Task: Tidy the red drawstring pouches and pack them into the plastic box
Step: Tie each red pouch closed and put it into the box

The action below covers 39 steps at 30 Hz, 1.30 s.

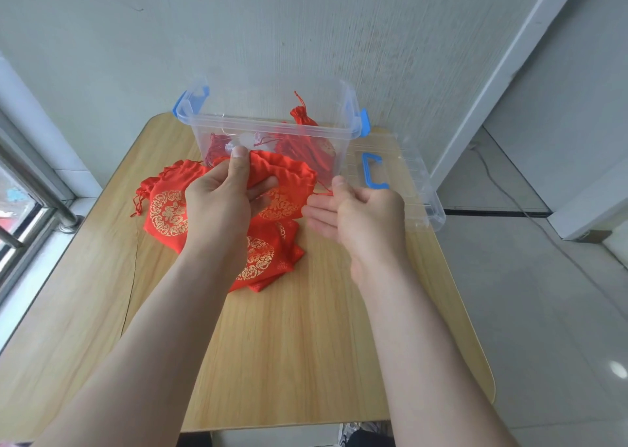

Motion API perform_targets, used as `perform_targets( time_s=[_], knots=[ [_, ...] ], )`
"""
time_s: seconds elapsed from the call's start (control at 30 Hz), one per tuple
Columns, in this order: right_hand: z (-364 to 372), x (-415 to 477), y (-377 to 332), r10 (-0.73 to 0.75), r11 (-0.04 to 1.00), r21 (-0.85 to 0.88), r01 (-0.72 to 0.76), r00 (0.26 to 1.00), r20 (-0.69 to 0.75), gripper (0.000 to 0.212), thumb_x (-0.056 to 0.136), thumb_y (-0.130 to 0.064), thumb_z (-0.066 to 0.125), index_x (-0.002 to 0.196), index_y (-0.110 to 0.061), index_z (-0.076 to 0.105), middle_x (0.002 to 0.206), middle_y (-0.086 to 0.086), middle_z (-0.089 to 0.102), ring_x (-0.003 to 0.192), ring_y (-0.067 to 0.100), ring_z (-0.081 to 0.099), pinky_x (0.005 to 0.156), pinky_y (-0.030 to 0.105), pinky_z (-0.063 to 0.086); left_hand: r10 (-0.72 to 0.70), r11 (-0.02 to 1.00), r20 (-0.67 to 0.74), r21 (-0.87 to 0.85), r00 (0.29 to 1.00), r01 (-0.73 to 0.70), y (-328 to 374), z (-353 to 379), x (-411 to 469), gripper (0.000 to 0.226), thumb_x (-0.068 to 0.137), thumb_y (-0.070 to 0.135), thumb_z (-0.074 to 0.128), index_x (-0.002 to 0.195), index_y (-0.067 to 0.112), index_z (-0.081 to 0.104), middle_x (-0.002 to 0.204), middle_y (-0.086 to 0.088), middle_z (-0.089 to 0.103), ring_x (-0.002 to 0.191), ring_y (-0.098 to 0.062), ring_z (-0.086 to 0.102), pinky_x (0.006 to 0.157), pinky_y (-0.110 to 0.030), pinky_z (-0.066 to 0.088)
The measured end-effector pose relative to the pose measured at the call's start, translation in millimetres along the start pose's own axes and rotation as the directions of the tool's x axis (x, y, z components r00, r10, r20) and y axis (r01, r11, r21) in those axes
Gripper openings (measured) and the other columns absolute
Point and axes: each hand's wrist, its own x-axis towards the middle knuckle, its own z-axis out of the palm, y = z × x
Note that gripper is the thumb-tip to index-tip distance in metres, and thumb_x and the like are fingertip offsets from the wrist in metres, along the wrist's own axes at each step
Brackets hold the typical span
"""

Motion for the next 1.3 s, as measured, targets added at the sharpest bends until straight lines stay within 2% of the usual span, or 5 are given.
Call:
perform_targets(
  time_s=[0.27, 0.6, 0.93, 1.13, 1.3],
  knots=[
    [2.8, 0.2, -4.4, -0.01, 0.998, 0.063, 0.016, 0.995, -0.096, 0.036, 0.113, -0.031, 0.053, 0.101, 0.002, 0.064, 0.088, 0.019, 0.079, 0.067, 0.029, 0.08, 0.05, 0.031, 0.059, -0.093, 0.994, -0.006, -0.054, 0.996, 0.093, 3.2, -1.4, -1.0, 0.033, 0.109, 0.043, 0.055, 0.106, 0.019, 0.078, 0.092, 0.003, 0.069, 0.068, -0.008, 0.07, 0.057, -0.023, 0.053],
    [2.7, -7.4, -19.3, 0.146, 0.818, 0.571, -0.074, 0.986, -0.08, 0.035, 0.117, -0.029, 0.041, 0.101, 0.0, 0.054, 0.077, 0.019, 0.077, 0.069, 0.028, 0.08, 0.054, 0.027, 0.061, -0.263, 0.904, 0.072, -0.331, 0.962, 0.272, 7.8, 1.2, 0.5, 0.032, 0.111, 0.04, 0.05, 0.102, 0.018, 0.071, 0.077, 0.008, 0.069, 0.059, -0.002, 0.065, 0.051, -0.017, 0.051],
    [-1.9, 4.3, -10.5, 0.128, 0.903, 0.429, 0.009, 0.948, -0.29, 0.032, 0.116, -0.032, 0.044, 0.097, -0.009, 0.055, 0.056, -0.001, 0.067, 0.043, 0.011, 0.053, 0.041, 0.022, 0.04, -0.152, 0.962, 0.004, -0.23, 0.988, 0.149, 6.5, 1.2, -1.8, 0.037, 0.112, 0.04, 0.048, 0.092, 0.018, 0.07, 0.063, 0.008, 0.047, 0.049, -0.005, 0.039, 0.052, -0.019, 0.047],
    [-1.9, 4.1, -10.7, 0.16, 0.916, 0.391, -0.091, 0.976, -0.147, 0.031, 0.112, -0.037, 0.054, 0.099, -0.012, 0.068, 0.053, -0.008, 0.054, 0.039, 0.005, 0.042, 0.037, 0.018, 0.03, -0.236, 0.967, -0.004, -0.102, 0.972, 0.234, 3.9, 5.5, -2.3, 0.045, 0.112, 0.05, 0.043, 0.088, 0.02, 0.065, 0.056, 0.008, 0.036, 0.043, -0.007, 0.038, 0.046, -0.022, 0.048],
    [-3.7, 12.5, -5.0, 0.183, 0.983, 0.026, -0.181, 0.98, -0.081, 0.028, 0.105, -0.028, 0.054, 0.105, -0.008, 0.073, 0.068, -0.003, 0.044, 0.045, 0.008, 0.031, 0.038, 0.021, 0.024, -0.243, 0.937, 0.009, 0.262, 0.97, 0.233, 1.5, 4.1, 2.8, 0.039, 0.106, 0.04, 0.053, 0.097, 0.01, 0.077, 0.063, 0.004, 0.042, 0.044, -0.011, 0.042, 0.051, -0.029, 0.047]
  ],
)
